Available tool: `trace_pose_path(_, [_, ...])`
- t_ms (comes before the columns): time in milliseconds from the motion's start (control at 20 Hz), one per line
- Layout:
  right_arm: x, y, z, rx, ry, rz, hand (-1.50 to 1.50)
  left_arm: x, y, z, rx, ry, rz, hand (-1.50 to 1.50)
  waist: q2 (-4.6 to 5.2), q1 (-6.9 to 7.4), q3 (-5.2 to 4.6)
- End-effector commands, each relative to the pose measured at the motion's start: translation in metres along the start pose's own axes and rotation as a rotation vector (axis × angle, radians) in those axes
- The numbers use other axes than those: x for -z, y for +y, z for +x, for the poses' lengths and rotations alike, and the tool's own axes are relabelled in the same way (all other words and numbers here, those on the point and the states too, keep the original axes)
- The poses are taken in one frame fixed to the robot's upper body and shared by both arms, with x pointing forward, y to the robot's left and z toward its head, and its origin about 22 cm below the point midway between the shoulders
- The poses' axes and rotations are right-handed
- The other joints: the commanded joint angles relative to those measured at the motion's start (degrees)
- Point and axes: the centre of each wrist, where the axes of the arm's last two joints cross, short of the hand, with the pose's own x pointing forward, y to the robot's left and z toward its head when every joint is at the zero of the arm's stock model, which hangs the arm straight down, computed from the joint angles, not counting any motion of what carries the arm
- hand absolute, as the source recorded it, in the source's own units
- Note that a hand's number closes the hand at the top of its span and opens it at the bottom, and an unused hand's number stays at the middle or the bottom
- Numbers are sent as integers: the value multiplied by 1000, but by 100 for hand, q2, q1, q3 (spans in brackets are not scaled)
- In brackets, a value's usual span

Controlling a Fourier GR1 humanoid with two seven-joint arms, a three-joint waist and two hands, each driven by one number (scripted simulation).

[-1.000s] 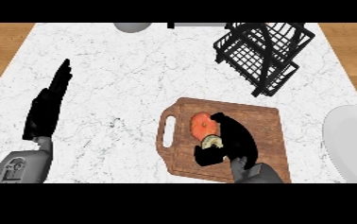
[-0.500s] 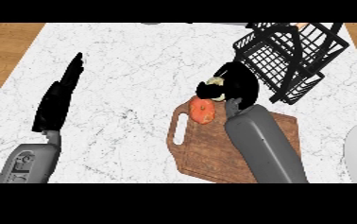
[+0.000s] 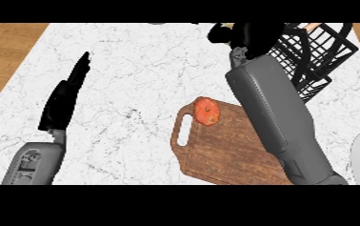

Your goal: Pick the cupcake from the cutting board and place it in the tiered basket

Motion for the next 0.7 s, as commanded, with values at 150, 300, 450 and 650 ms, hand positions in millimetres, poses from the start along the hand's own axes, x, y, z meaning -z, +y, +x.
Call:
trace_pose_path(150, [12, -27, 59, -32, 181, -304, 150, 8, -4, 6, -1, -4, 11, 0, 9, -68, 1])
trace_pose_path(300, [24, -30, 69, -107, 235, -323, 150, 2, 5, 0, 3, 13, 5, 0, -9, -12, 15])
trace_pose_path(450, [22, -38, 88, -75, 237, -304, 150, 5, -1, -1, -8, 6, 17, 0, 23, -83, 22])
trace_pose_path(650, [35, -48, 94, -6, 241, -293, 150, 5, 8, -1, 9, 6, 32, 0, 1, -187, 33])
